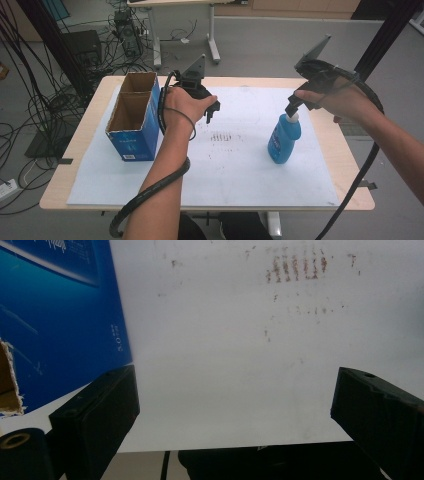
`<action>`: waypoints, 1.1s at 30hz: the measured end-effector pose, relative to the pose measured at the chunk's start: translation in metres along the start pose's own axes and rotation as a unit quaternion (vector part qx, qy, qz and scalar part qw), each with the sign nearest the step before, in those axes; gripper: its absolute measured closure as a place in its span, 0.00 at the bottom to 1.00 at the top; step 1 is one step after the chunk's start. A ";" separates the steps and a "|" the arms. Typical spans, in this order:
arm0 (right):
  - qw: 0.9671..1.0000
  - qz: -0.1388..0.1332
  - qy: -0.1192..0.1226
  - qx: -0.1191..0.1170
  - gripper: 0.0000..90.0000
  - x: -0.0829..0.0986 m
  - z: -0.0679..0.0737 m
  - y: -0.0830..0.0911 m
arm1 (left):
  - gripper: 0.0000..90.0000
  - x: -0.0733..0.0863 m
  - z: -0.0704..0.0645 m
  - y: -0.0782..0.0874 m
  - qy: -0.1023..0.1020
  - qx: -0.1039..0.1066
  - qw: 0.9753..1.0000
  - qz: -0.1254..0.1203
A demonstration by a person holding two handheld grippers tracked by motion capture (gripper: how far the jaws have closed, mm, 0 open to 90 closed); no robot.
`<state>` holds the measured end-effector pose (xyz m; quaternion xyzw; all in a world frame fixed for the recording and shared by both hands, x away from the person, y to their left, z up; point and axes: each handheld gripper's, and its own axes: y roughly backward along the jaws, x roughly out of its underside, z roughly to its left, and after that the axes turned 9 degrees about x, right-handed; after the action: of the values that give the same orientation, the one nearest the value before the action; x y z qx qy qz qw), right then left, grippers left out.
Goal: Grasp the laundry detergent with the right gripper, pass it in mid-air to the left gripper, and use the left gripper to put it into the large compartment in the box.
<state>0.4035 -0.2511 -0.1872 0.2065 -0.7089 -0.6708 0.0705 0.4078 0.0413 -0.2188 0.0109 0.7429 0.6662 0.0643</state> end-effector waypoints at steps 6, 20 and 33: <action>1.000 0.005 -0.005 0.000 0.10 0.012 -0.009 -0.006 | 0.06 0.002 0.005 0.001 0.003 0.000 1.000 -0.002; 1.000 -0.001 -0.002 -0.014 0.09 0.026 -0.012 -0.017 | 0.06 0.002 0.002 0.006 0.001 0.008 1.000 -0.007; 0.999 -0.027 -0.013 -0.029 0.08 0.045 -0.016 -0.043 | 0.06 0.002 0.009 0.003 0.008 0.005 1.000 -0.003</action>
<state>0.3774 -0.2835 -0.2360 0.2149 -0.6843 -0.6950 0.0492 0.4066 0.0503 -0.2173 0.0038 0.7469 0.6621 0.0607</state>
